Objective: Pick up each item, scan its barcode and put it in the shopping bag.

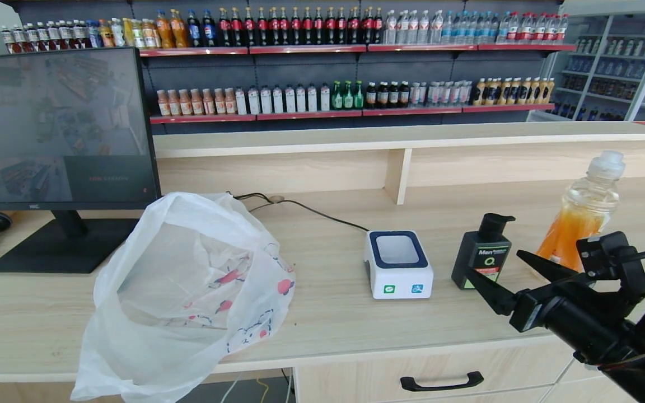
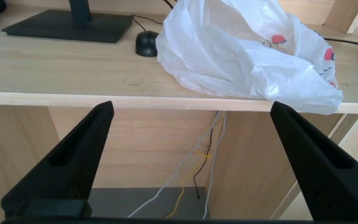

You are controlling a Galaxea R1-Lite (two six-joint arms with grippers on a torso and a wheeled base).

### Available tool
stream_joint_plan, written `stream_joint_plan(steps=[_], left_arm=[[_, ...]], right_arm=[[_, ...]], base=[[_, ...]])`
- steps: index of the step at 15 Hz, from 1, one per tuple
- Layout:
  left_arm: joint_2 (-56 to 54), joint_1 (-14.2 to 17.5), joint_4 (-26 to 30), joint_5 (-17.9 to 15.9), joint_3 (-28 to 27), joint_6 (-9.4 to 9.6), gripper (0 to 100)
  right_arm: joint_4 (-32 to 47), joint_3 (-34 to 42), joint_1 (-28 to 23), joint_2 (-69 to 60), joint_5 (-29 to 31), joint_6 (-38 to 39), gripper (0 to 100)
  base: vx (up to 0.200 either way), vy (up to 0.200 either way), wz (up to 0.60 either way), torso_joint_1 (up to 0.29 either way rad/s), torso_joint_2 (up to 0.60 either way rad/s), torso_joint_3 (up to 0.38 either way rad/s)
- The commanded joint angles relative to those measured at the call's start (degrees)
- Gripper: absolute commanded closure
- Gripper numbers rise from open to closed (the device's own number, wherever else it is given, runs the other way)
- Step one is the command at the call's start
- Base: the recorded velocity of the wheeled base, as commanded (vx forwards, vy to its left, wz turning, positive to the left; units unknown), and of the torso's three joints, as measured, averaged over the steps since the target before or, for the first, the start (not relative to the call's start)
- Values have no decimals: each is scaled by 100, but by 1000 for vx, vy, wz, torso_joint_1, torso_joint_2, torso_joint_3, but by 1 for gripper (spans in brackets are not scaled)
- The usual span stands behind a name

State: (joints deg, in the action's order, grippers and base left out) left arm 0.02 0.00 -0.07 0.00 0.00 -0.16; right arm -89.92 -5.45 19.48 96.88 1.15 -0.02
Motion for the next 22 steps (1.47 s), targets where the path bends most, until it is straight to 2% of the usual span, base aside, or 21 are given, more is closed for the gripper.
stream_joint_plan(steps=[1, 22], left_arm=[[-2, 0, -1, 0, 0, -2, 0], [-2, 0, -1, 0, 0, -2, 0]], right_arm=[[-8, -79, 3, 147, 0, 2, 0], [-8, -448, -208, 551, -9, -15, 0]], base=[[0, 0, 0, 0, 0, 0], [0, 0, 0, 0, 0, 0]])
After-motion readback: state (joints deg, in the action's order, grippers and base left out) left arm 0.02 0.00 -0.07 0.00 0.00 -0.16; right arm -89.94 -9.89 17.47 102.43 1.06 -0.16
